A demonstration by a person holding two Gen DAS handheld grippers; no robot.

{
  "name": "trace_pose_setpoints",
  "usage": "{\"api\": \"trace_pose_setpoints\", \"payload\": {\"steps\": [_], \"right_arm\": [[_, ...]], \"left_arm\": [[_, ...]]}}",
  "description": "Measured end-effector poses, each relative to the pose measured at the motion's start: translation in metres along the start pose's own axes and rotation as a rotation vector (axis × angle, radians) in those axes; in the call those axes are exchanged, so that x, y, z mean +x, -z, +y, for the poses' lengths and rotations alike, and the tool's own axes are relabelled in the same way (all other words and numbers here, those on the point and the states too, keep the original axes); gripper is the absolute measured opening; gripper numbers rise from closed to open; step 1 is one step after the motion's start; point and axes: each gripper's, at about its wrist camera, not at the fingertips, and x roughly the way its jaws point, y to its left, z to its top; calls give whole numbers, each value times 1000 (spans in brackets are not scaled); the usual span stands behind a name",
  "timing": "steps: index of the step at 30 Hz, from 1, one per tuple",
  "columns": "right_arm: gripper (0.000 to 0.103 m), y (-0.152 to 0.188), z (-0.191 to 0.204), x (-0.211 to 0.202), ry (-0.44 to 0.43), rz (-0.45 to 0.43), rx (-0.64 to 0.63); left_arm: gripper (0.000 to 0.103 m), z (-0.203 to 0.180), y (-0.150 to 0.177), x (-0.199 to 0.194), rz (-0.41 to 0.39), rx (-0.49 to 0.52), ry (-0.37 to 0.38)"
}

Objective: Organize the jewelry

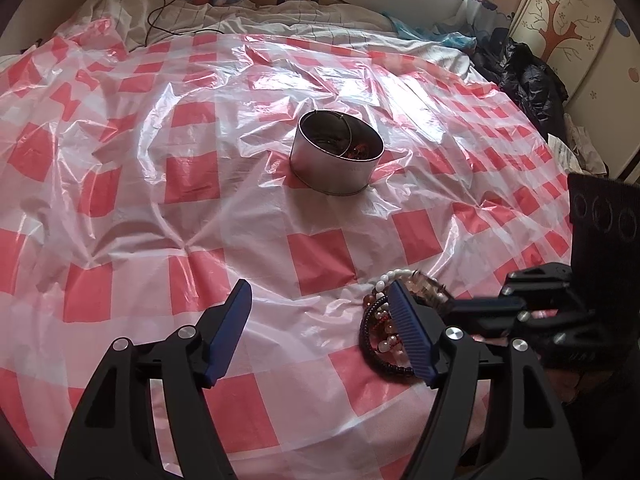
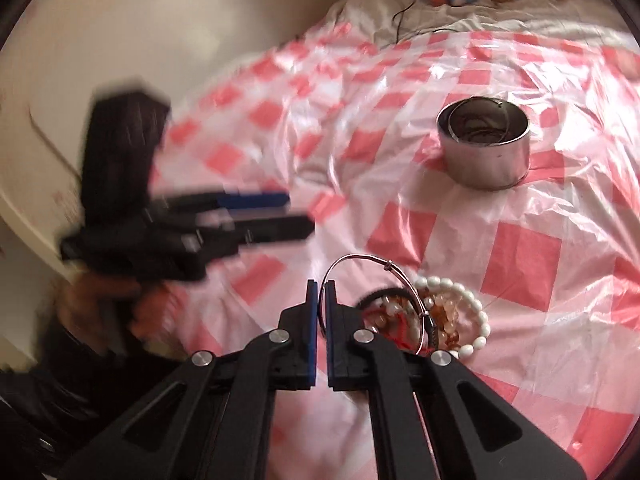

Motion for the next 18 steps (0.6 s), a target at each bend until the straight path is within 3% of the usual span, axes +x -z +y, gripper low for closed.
{"api": "trace_pose_setpoints", "payload": {"steps": [2, 5, 8, 11, 15, 18], "right_arm": [[4, -7, -11, -15, -67, -72, 77], [4, -16, -24, -37, -131, -159, 158], [4, -20, -28, -49, -136, -194, 186], [4, -23, -33, -53, -139, -199, 200], [4, -23, -36, -55, -133, -188, 209], [4, -21, -38, -59, -136, -191, 214]], "left_arm": [[67, -7, 2, 1, 2, 41, 3], [67, -32, 8, 1, -5, 184, 34], [67, -67, 21, 2, -27, 385, 46], [67, -92, 34, 10, -31, 524, 15], [66, -99, 40, 26, -4, 545, 24], [47, -94, 41, 37, 25, 534, 20]]}}
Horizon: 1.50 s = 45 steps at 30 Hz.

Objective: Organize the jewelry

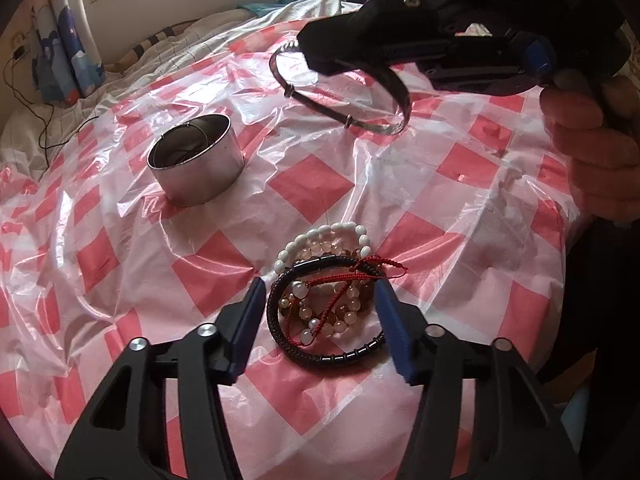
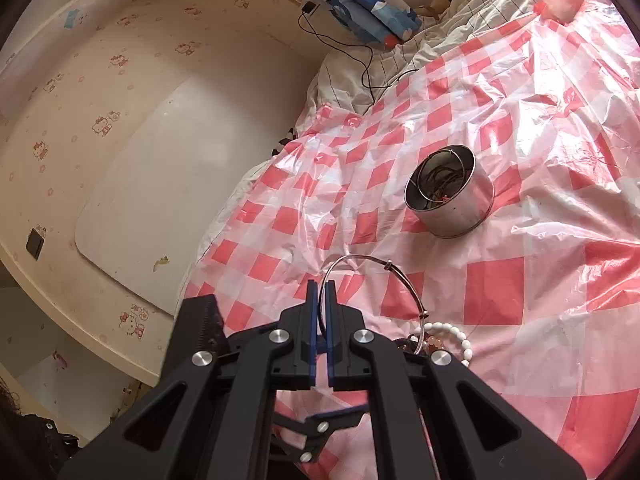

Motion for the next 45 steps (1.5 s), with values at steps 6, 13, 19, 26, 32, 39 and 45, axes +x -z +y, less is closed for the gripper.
{"api": "trace_pose_setpoints", "payload": {"steps": [6, 13, 19, 26, 32, 39, 45], "right_arm": [[4, 2, -1, -3, -1, -1, 3], [4, 1, -2, -4, -2, -4, 3], [4, 2, -1, -4, -3, -5, 3], [4, 3, -2, -3, 2, -3, 12], [4, 2, -7, -3, -20, -17, 51], [4, -7, -10, -1, -58, -55, 87], [4, -24, -14, 6, -102, -114, 127]], "left_arm": [[32, -4, 5, 17, 46, 38, 3], [2, -10, 3, 21, 75, 54, -25], [1, 8, -3, 5, 23, -67, 48], [1, 33, -9, -19, -83, -203, 167], [1, 53, -10, -30, -142, -304, 204], [1, 80, -14, -51, -255, -407, 224], [2, 99, -23, -57, -311, -466, 219]]}}
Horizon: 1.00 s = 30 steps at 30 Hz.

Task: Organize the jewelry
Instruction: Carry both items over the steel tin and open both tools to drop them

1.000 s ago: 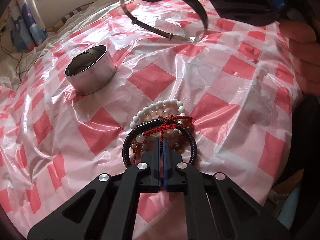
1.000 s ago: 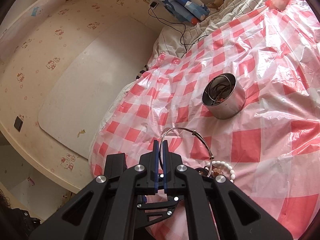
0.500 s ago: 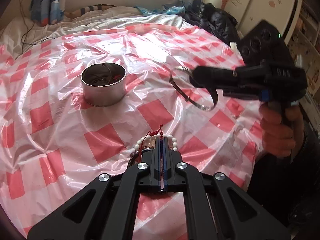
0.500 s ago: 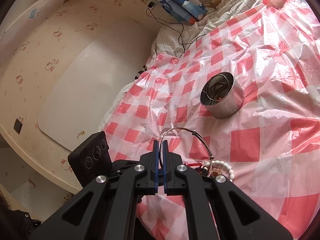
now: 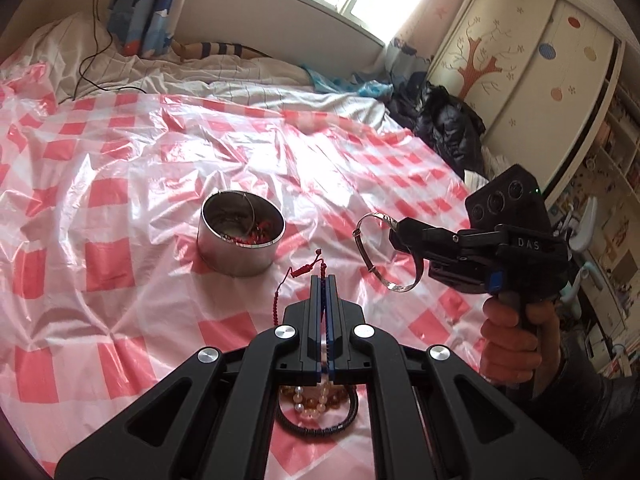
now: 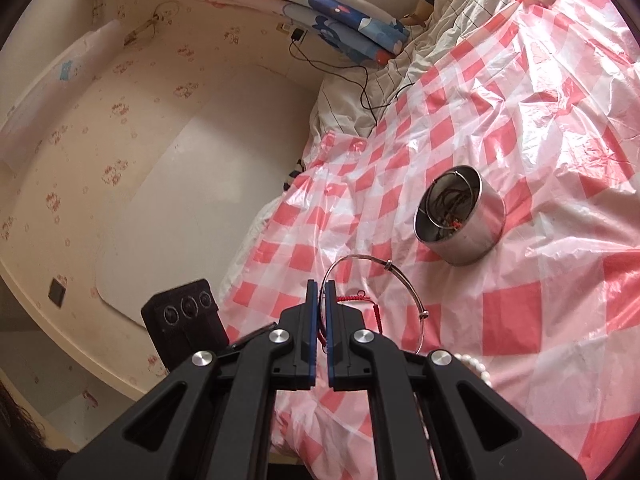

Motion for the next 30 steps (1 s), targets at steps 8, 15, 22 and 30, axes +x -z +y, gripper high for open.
{"api": "trace_pose_setpoints", "payload": {"steps": [8, 15, 22, 30], "right_arm": [[4, -22, -8, 21, -52, -50, 57], [4, -43, -14, 45, -51, -79, 61], [4, -64, -19, 68, 68, -93, -32], [8, -67, -51, 118, 440, 76, -140]], "left_arm": [[2, 16, -22, 12, -60, -82, 18], [2, 31, -38, 29, -108, -139, 41], [2, 48, -56, 56, -154, -195, 86], [5, 80, -47, 117, 66, -314, -155]]}}
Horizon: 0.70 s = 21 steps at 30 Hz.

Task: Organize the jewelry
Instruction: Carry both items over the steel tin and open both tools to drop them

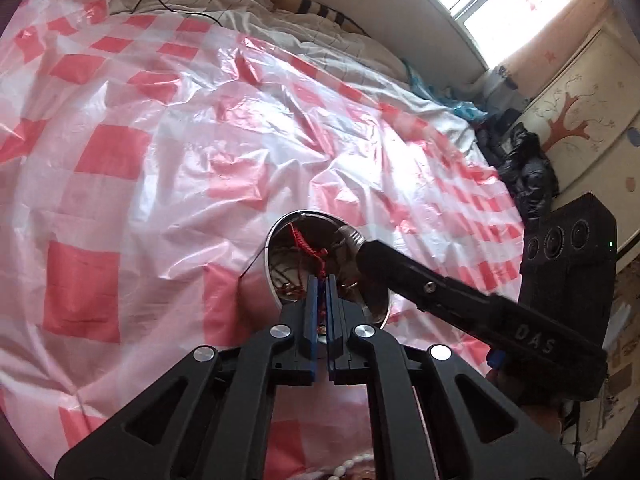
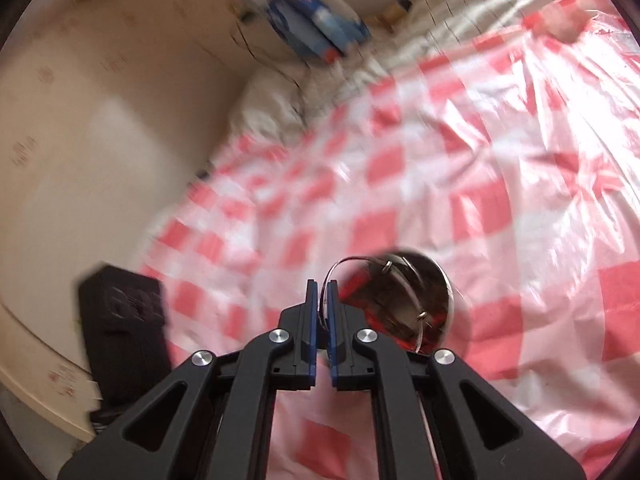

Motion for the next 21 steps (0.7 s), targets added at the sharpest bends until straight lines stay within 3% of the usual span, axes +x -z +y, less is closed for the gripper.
{"api": "trace_pose_setpoints", "payload": {"steps": [2, 5, 7, 12, 21], "right_arm": [[23, 2, -3, -3, -9, -12, 14], [32, -1, -1, -25, -20, -88, 13], [39, -2, -1, -36, -22, -118, 18], [42, 2, 3, -42, -9, -83, 34], [57, 26, 13, -60, 123, -29, -73]], "left_arm": [[19, -3, 0, -11, -20, 19, -21], [44, -7, 0, -35, -80, 45, -58], [45, -5, 3, -45, -82, 50, -68], [48, -2, 22, -60, -27, 121, -109], [50, -16, 81, -48, 174, 314, -118]]}}
